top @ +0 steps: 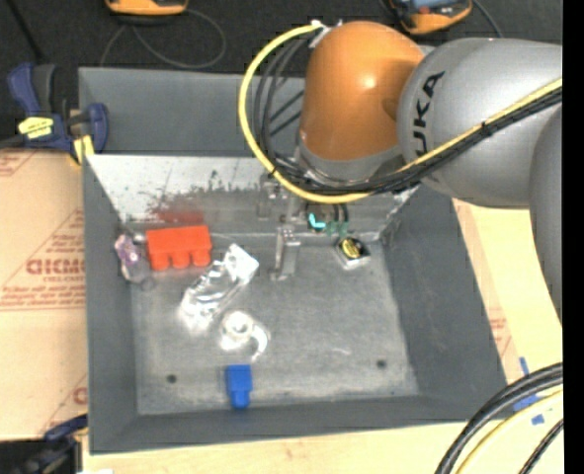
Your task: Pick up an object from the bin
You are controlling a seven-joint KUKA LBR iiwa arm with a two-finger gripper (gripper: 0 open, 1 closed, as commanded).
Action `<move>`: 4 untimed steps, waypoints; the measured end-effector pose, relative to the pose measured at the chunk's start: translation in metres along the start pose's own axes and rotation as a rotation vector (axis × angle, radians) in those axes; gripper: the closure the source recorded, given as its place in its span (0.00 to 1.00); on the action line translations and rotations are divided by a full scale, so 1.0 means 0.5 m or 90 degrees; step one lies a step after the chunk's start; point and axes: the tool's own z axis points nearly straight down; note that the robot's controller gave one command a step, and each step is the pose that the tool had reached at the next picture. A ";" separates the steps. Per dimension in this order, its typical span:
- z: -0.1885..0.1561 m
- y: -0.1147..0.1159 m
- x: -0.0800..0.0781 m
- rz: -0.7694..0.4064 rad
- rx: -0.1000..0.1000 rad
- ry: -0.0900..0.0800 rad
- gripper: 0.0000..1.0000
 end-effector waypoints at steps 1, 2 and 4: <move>0.308 0.052 -0.040 -0.369 0.003 -0.005 0.00; 0.247 0.076 0.007 -0.645 0.002 -0.003 0.00; 0.302 0.038 -0.029 -0.854 0.006 -0.011 0.00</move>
Offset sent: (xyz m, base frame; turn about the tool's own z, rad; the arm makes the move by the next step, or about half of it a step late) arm 0.0173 0.0274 -0.1549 -0.5816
